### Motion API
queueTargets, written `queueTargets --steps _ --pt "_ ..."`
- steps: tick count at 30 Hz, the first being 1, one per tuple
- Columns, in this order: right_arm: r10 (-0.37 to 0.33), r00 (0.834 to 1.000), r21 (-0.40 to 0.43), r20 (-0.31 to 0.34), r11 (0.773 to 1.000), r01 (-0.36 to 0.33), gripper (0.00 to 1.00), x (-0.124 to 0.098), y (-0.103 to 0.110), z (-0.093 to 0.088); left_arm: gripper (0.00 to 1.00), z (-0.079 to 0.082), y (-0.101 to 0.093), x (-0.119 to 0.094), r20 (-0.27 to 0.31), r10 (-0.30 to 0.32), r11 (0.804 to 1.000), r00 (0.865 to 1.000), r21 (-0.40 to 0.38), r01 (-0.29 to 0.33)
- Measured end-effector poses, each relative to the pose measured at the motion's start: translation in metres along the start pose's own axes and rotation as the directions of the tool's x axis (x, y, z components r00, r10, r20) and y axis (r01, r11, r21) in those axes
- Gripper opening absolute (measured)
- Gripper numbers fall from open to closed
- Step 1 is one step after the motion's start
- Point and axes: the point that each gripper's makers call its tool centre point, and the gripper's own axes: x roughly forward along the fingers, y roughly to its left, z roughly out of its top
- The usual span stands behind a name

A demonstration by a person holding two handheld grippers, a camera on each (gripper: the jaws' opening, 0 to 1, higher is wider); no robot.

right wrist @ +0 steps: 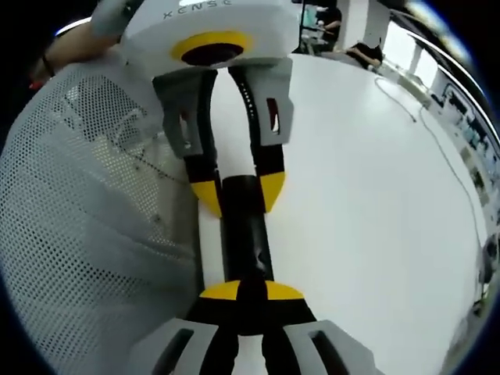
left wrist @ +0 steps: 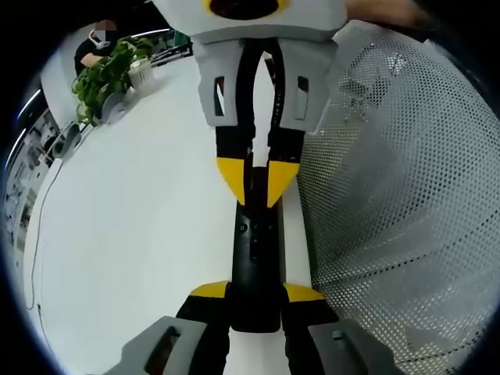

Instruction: Press the specified remote control buttons in sequence, fully releasing each button before pressing the next.

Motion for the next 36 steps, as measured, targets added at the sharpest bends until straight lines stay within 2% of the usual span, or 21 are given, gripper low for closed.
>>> queueTargets --steps 7,12,16,23,24,26,29,34,36 --pt "-0.012 1.0 0.009 0.013 1.0 0.012 0.06 -0.001 0.0 0.0 0.25 0.0 0.0 0.0 0.001 -0.001 1.0 1.0 -0.008 0.001" --pt "-0.022 0.999 0.049 0.03 0.999 0.021 0.06 -0.003 0.0 -0.002 0.25 0.0 0.0 0.0 0.0 0.0 1.0 1.0 -0.009 0.0" --pt "-0.041 0.999 0.03 0.006 0.999 0.041 0.06 -0.002 0.002 -0.002 0.25 0.0 0.0 0.0 0.0 -0.003 1.0 1.0 -0.008 0.003" --pt "-0.049 0.999 0.039 -0.011 0.998 0.05 0.05 -0.001 0.0 -0.003 0.25 0.0 0.0 0.0 -0.004 -0.005 1.0 1.0 0.004 0.005" --pt "-0.04 0.999 0.06 -0.007 0.997 0.04 0.05 -0.001 -0.001 -0.003 0.25 0.0 0.0 0.0 -0.006 -0.006 1.0 1.0 0.004 0.006" --pt "-0.028 0.999 0.042 -0.025 0.999 0.029 0.05 -0.001 -0.001 -0.002 0.25 0.0 0.0 0.0 -0.009 -0.008 1.0 1.0 0.007 0.008" --pt "-0.049 0.997 0.011 -0.054 0.999 0.049 0.06 -0.001 0.002 -0.002 0.25 0.0 0.0 0.0 -0.016 -0.007 1.0 1.0 0.011 0.007" --pt "-0.07 0.998 0.05 -0.006 0.996 0.07 0.05 -0.004 0.001 -0.006 0.25 0.0 0.0 0.0 -0.013 0.0 1.0 1.0 -0.001 0.0" --pt "-0.072 0.997 0.066 -0.011 0.995 0.073 0.04 -0.007 0.0 -0.01 0.25 0.0 0.0 0.0 -0.013 0.001 1.0 1.0 0.0 -0.001"
